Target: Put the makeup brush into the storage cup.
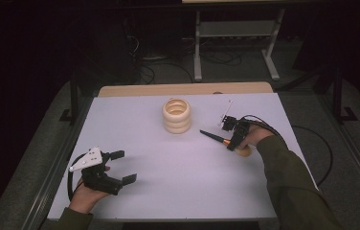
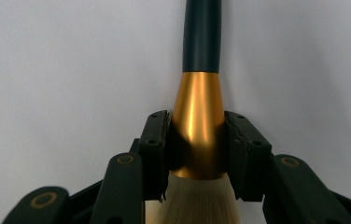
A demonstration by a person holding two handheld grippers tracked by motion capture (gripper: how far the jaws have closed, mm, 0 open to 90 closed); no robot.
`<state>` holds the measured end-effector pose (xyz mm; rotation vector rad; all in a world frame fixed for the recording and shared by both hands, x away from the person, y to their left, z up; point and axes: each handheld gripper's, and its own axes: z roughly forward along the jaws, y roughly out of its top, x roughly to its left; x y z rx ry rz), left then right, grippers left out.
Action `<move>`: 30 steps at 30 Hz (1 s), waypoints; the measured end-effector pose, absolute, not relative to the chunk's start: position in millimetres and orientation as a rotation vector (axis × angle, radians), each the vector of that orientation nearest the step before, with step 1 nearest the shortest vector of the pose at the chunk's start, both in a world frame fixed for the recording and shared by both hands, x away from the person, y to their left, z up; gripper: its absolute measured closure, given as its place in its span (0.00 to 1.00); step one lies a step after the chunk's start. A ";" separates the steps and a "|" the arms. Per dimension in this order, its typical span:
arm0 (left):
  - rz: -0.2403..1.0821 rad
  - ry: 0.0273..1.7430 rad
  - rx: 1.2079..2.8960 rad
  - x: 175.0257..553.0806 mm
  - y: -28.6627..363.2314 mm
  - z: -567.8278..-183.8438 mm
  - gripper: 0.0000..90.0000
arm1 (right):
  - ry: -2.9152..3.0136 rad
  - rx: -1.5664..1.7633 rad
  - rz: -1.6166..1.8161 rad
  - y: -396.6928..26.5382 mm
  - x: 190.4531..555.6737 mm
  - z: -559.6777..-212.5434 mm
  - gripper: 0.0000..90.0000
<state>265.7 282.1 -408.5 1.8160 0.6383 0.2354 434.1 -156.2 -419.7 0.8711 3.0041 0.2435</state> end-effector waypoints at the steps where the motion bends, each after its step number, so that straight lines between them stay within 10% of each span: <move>1: 0.235 0.640 1.817 265.7 282.2 -408.4 0.00 | 3.002 0.873 0.243 -156.0 433.9 -419.8 0.68; 30: 0.234 0.643 1.817 266.1 281.6 -409.4 0.00 | 2.955 0.838 0.351 -156.4 425.9 -410.0 0.69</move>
